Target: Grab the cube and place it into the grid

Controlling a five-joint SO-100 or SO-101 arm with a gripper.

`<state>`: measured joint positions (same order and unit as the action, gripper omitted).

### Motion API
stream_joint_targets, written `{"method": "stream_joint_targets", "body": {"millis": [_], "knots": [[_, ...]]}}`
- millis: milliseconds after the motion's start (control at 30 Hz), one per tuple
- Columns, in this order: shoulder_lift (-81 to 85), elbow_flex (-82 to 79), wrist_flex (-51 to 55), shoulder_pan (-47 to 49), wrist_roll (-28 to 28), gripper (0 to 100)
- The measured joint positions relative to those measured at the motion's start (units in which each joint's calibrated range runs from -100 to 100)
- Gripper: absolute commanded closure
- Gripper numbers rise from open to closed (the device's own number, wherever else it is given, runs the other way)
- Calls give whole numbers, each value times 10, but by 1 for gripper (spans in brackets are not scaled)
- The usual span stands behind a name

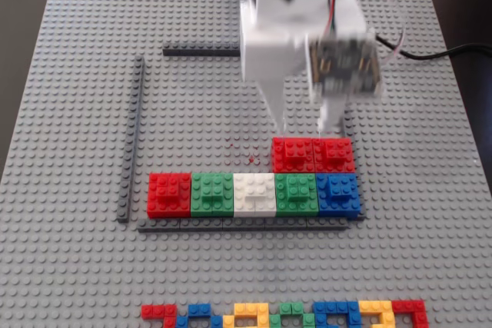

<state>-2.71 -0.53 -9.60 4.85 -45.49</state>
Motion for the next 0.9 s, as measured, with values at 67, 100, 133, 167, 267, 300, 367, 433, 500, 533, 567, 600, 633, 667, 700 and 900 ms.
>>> {"method": "stream_joint_targets", "body": {"millis": [67, 100, 133, 167, 267, 300, 367, 433, 500, 533, 567, 600, 633, 667, 700, 900], "knots": [[31, 0, 10, 0, -4, 95], [45, 0, 14, 0, -7, 99], [60, 0, 18, 0, -7, 100], [75, 0, 21, 0, -7, 100], [125, -4, 29, 0, -11, 100], [142, -11, 32, 0, -11, 100], [178, -28, 34, 0, -14, 100], [215, -49, 36, 0, -14, 100], [254, -71, 36, 0, -14, 100], [276, -84, 36, 0, -14, 100], [298, -98, 36, 0, -14, 100], [321, -113, 36, -1, -14, 100], [344, -126, 36, -2, -15, 100], [368, -141, 36, -4, -15, 100], [393, -156, 36, -5, -15, 100], [540, -237, 36, -7, -4, 100]]}}
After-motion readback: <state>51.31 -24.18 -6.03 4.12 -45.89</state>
